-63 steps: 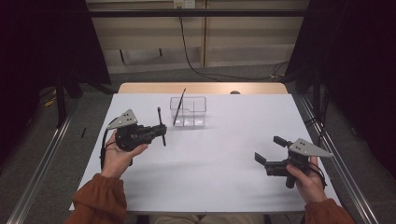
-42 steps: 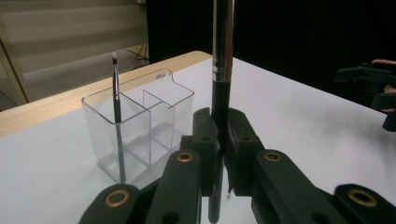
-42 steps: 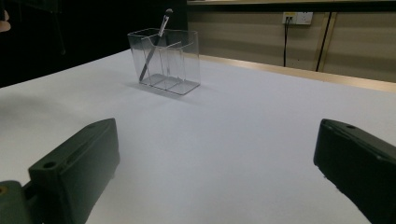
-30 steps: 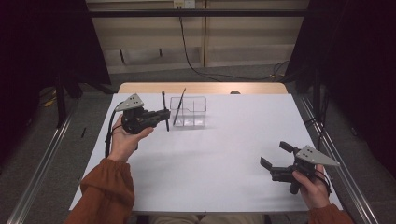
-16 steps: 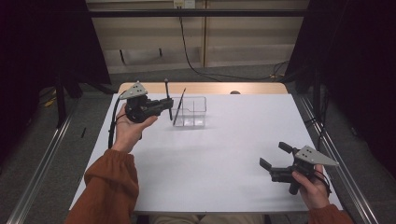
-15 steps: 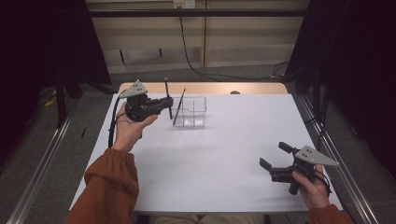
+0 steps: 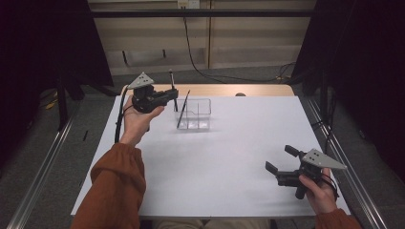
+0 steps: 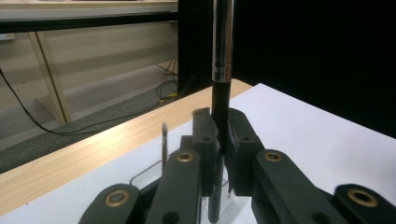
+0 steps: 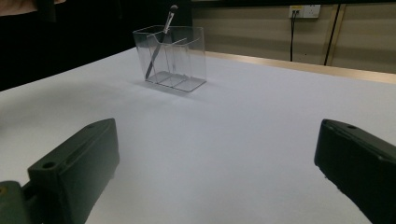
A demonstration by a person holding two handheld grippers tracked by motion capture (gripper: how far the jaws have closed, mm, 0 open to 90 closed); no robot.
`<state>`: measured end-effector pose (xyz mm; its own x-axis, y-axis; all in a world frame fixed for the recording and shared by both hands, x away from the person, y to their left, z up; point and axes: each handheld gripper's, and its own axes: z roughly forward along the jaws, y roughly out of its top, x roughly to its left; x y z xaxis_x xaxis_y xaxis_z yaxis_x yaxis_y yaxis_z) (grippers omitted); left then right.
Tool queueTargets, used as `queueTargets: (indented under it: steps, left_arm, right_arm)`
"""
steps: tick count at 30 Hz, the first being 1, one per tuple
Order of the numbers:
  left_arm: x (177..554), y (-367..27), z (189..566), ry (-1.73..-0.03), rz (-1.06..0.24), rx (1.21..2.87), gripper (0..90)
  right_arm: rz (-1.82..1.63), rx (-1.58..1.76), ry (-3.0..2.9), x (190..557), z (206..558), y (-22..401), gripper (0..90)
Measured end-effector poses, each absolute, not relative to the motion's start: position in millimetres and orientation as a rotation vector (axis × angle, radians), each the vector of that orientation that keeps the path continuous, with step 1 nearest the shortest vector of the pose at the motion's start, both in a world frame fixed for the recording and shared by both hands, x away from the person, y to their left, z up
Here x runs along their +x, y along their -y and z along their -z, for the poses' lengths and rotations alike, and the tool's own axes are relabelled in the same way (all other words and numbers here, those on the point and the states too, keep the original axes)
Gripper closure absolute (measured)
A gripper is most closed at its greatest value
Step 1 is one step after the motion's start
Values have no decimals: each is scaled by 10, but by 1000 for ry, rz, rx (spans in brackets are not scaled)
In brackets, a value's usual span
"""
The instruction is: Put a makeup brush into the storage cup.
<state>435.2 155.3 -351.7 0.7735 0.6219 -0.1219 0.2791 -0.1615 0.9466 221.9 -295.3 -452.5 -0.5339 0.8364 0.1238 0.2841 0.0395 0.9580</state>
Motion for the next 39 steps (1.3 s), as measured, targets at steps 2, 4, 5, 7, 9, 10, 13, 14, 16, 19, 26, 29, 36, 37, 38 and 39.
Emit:
queueTargets:
  steps: [2,4,5,7,9,10,13,14,16,19,26,29,36,37,38,39]
  left_arm:
    - [4395,-1543,3530,-712,-350,1746,841]
    - [4429,-1535,3537,-718,-358,1747,841]
    - [4447,-1536,3539,-718,-356,1751,840]
    - [4473,-1526,3557,-722,-361,1750,840]
    - [4503,-1516,3589,-726,-362,1753,841]
    - [4516,-1505,3608,-729,-362,1754,841]
    - [4555,-1474,3667,-738,-360,1766,841]
    - [4563,-1467,3681,-744,-357,1770,841]
    - [4575,-1453,3709,-749,-353,1778,841]
    - [4599,-1431,3754,-756,-354,1786,841]
    - [4615,-1384,3848,-767,-345,1806,841]
    - [4617,-1351,3887,-769,-339,1809,841]
    - [4618,-1309,3958,-762,-336,1830,841]
    - [4619,-1309,3968,-766,-332,1834,841]
    - [4622,-1309,3978,-767,-332,1834,841]
    - [4623,-1308,3988,-772,-332,1833,841]
  right_arm:
    - [-1514,1125,-1847,2217,4526,2949,0]
    - [-1515,1124,-1848,2215,4526,2948,0]
    - [-1514,1127,-1848,2216,4526,2950,0]
    - [-1517,1130,-1846,2217,4527,2952,0]
    - [-1514,1123,-1848,2215,4526,2953,0]
    - [-1515,1123,-1846,2214,4525,2952,0]
    - [-1513,1126,-1845,2214,4526,2949,0]
    - [-1514,1126,-1845,2213,4525,2950,0]
    - [-1513,1124,-1845,2213,4525,2949,0]
    - [-1511,1124,-1847,2215,4528,2948,0]
    - [-1513,1128,-1848,2212,4527,2948,0]
    - [-1509,1123,-1858,2212,4530,2945,0]
    - [-1510,1118,-1865,2211,4533,2942,0]
    - [-1509,1119,-1865,2211,4534,2941,0]
    - [-1509,1119,-1865,2210,4534,2941,0]
    - [-1510,1118,-1865,2211,4533,2942,0]
